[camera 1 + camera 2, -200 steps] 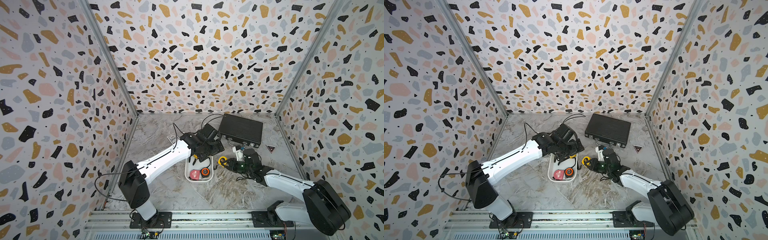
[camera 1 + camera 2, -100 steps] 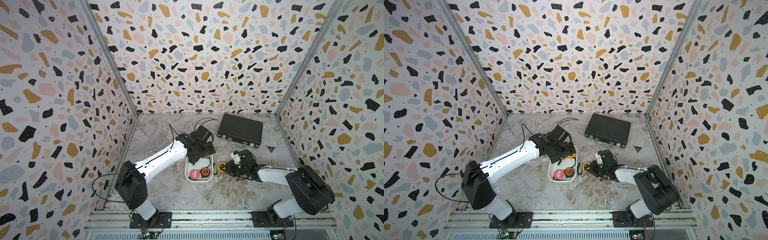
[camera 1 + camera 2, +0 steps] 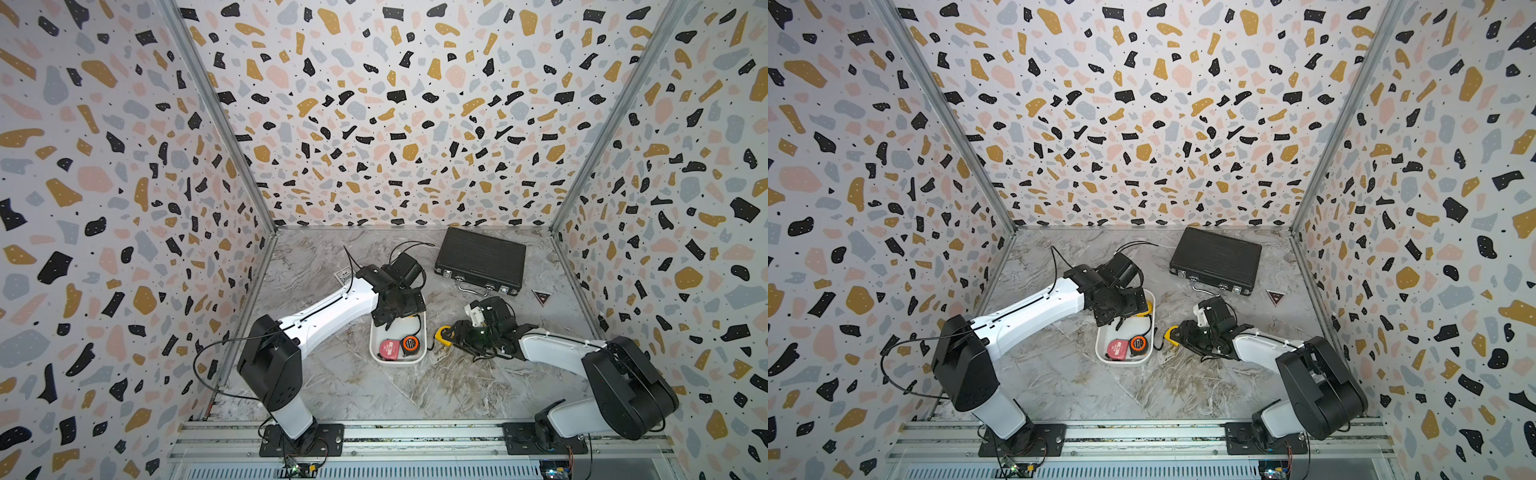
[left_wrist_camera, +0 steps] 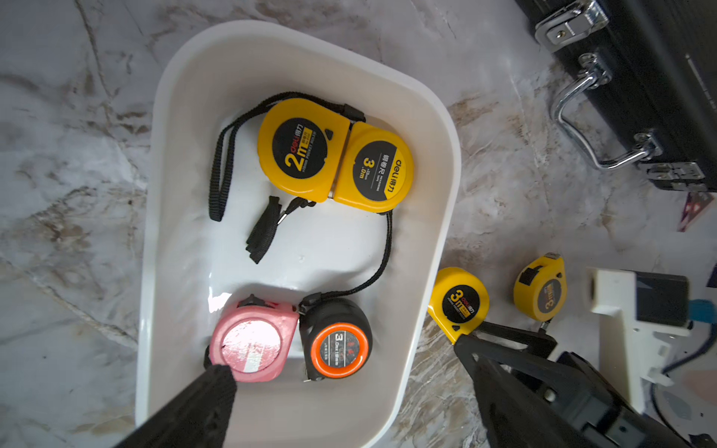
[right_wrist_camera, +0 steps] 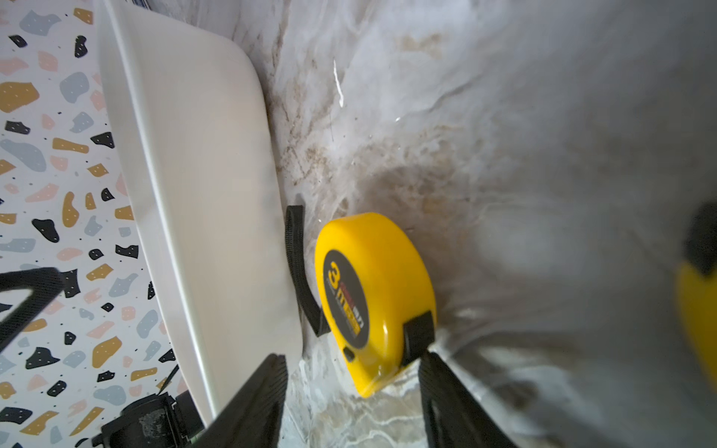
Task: Take the tape measure out of the storage box
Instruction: Place the tape measure at the center of the board, then pick up the tape measure from the storage box.
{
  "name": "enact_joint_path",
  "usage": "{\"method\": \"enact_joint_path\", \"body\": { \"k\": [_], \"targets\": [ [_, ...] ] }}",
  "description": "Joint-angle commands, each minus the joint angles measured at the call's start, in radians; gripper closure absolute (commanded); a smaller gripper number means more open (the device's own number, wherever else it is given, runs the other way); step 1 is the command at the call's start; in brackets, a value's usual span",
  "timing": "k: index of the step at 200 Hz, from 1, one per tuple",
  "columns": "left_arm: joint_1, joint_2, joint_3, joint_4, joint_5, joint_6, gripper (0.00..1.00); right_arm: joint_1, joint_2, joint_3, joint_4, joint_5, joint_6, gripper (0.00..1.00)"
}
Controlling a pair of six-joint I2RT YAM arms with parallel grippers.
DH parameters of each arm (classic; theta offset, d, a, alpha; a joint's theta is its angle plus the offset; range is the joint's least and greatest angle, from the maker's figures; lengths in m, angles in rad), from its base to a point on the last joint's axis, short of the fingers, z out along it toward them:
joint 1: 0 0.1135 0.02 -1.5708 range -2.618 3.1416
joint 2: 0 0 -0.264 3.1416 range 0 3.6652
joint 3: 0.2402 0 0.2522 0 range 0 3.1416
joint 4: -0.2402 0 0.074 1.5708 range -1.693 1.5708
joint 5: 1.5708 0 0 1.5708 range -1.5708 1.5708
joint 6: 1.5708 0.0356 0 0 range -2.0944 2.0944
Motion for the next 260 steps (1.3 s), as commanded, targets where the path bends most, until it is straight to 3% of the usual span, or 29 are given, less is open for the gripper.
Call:
{"method": "enact_joint_path", "body": {
  "k": [1,64,124,151,260],
  "targets": [
    [0.007,0.023,0.048,-0.043,-0.052,0.059,0.0,-0.003,-0.052,0.051,-0.16,0.029,-0.081,0.35],
    [0.026,0.135,0.119,-0.077,-0.124,0.2,0.01,-0.003,-0.154,0.068,-0.278,0.066,-0.114,0.24],
    [0.056,0.272,0.198,-0.087,-0.18,0.337,0.17,-0.003,-0.207,0.067,-0.312,0.084,-0.11,0.24],
    [0.07,0.321,0.217,-0.076,-0.174,0.385,0.19,-0.003,-0.206,0.067,-0.309,0.086,-0.11,0.24],
    [0.077,0.407,0.242,-0.037,-0.199,0.417,0.22,-0.013,-0.178,0.05,-0.275,0.08,-0.111,0.25]
  ]
}}
